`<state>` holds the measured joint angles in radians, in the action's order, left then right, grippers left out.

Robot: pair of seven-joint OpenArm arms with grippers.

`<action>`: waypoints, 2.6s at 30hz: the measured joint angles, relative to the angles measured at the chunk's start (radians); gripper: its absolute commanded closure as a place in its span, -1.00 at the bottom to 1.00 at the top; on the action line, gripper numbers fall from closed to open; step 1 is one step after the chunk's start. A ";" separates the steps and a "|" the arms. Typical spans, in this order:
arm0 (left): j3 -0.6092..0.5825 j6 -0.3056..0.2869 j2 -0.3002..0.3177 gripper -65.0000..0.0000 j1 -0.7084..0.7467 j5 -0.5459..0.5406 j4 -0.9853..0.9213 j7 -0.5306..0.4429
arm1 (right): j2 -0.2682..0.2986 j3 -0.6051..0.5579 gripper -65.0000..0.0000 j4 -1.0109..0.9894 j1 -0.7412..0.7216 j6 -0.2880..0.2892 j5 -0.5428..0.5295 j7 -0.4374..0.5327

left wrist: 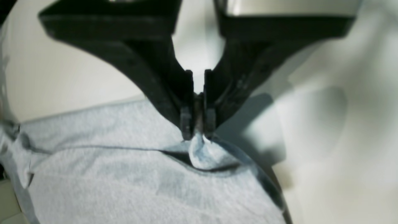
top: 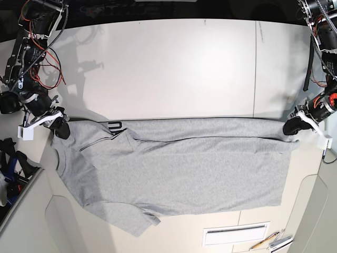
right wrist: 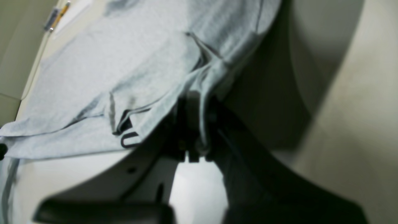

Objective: Fold the T-shirt properly
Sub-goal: 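Pull the folded edge taut with both grippers and lay it down, then release the fabric and move both grippers to the shirt's opposite edge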

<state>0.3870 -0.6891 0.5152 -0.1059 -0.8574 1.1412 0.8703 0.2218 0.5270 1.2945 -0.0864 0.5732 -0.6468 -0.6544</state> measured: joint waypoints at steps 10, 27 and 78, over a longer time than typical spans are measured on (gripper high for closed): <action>0.000 0.000 0.042 1.00 0.080 -0.032 0.099 0.051 | 0.040 0.009 1.00 0.086 0.099 0.004 -0.031 -0.016; 0.106 -0.008 0.105 1.00 0.372 -0.122 0.312 0.095 | 0.127 0.064 1.00 0.136 0.289 0.010 -0.134 -0.092; 0.116 -0.011 0.072 0.93 0.607 -0.225 0.331 0.154 | 0.124 0.248 1.00 0.141 0.576 0.033 -0.307 -0.158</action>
<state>0.5034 -0.7002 0.5873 0.5014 -1.0821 1.4723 1.0245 0.3462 0.7750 1.4353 0.4900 0.6064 -0.9535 -0.8127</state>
